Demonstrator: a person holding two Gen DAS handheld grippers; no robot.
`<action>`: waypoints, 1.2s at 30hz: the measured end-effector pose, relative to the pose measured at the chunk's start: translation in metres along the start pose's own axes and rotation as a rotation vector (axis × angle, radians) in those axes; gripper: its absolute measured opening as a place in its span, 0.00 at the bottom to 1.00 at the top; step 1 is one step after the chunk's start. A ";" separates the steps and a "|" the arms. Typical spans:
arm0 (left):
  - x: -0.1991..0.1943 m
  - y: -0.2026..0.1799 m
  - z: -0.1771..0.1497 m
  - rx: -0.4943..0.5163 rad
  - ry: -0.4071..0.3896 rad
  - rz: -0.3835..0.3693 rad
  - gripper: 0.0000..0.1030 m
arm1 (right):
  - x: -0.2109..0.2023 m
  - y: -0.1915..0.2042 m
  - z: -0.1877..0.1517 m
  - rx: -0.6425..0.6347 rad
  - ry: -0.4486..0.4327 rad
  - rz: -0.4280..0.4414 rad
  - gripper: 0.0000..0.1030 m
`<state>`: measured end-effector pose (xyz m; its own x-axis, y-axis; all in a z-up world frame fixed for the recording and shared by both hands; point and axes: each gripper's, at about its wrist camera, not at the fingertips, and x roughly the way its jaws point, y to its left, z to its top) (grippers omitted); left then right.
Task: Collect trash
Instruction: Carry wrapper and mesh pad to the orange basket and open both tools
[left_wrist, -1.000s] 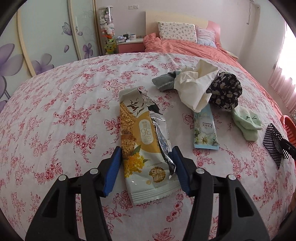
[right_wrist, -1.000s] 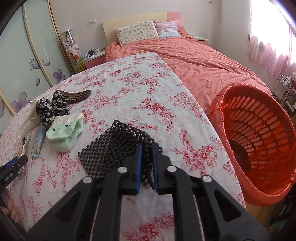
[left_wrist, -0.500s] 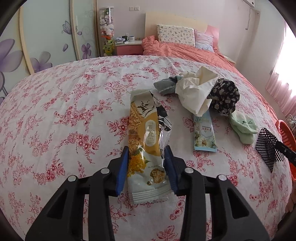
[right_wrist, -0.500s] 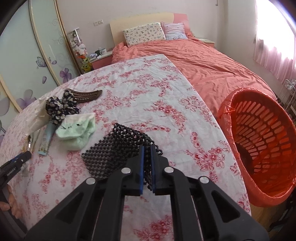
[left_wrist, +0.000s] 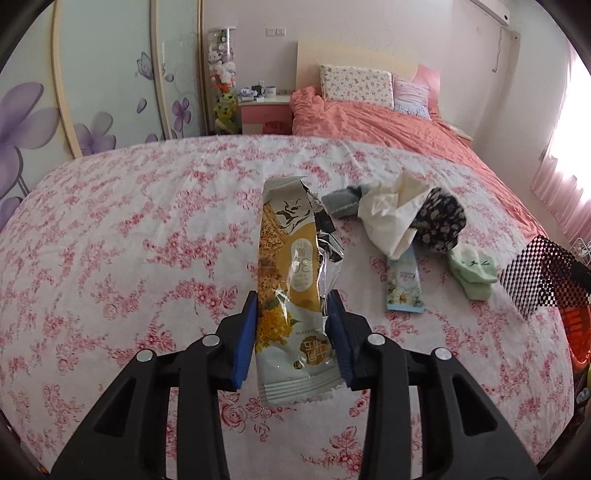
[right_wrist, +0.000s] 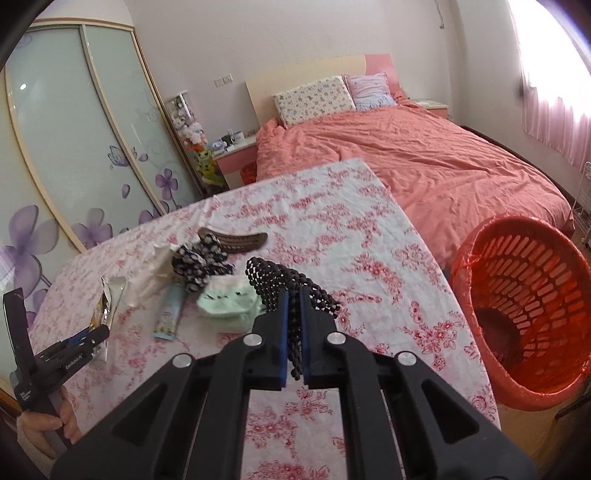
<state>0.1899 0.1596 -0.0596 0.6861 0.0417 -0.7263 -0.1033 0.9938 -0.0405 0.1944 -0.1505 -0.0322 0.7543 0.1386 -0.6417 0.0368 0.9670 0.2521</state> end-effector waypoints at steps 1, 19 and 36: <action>-0.004 -0.001 0.002 0.003 -0.009 -0.002 0.37 | -0.006 0.000 0.002 0.002 -0.012 0.000 0.06; -0.071 -0.098 0.030 0.146 -0.145 -0.173 0.37 | -0.110 -0.040 0.020 0.051 -0.255 -0.117 0.06; -0.072 -0.259 0.022 0.329 -0.131 -0.476 0.37 | -0.159 -0.146 0.015 0.191 -0.354 -0.257 0.06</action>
<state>0.1827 -0.0983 0.0185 0.6873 -0.4250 -0.5891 0.4522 0.8850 -0.1110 0.0790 -0.3168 0.0436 0.8809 -0.2132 -0.4225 0.3459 0.8994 0.2673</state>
